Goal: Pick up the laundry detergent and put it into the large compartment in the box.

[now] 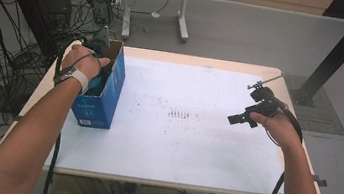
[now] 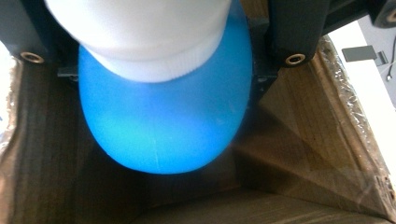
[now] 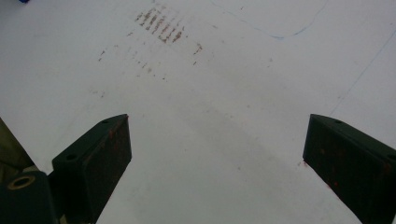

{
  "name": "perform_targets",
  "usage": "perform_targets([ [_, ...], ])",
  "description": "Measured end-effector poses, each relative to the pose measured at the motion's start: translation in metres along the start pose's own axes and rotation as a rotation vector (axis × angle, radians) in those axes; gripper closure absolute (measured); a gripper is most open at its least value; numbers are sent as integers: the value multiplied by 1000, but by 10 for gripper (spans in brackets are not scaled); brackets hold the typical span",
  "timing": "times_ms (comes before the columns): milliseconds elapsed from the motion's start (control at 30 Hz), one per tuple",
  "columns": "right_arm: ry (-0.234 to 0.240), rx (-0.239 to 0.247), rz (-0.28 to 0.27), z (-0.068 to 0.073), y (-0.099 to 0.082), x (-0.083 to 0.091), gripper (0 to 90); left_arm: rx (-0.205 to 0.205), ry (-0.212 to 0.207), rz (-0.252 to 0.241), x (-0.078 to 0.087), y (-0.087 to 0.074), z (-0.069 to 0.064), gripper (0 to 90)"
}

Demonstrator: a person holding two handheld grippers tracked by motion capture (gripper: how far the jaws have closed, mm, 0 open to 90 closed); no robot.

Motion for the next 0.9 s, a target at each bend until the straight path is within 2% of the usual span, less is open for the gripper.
perform_targets([
  [900,-1,6,-1,1,2,1,77,-3,3,1,0,0,-1,374],
])
Point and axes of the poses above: each handheld gripper's, and its own axes: x roughly backward along the jaws, y roughly out of its top, z roughly to its left, the point moved 4 cm from there along -x, roughly forward along the jaws
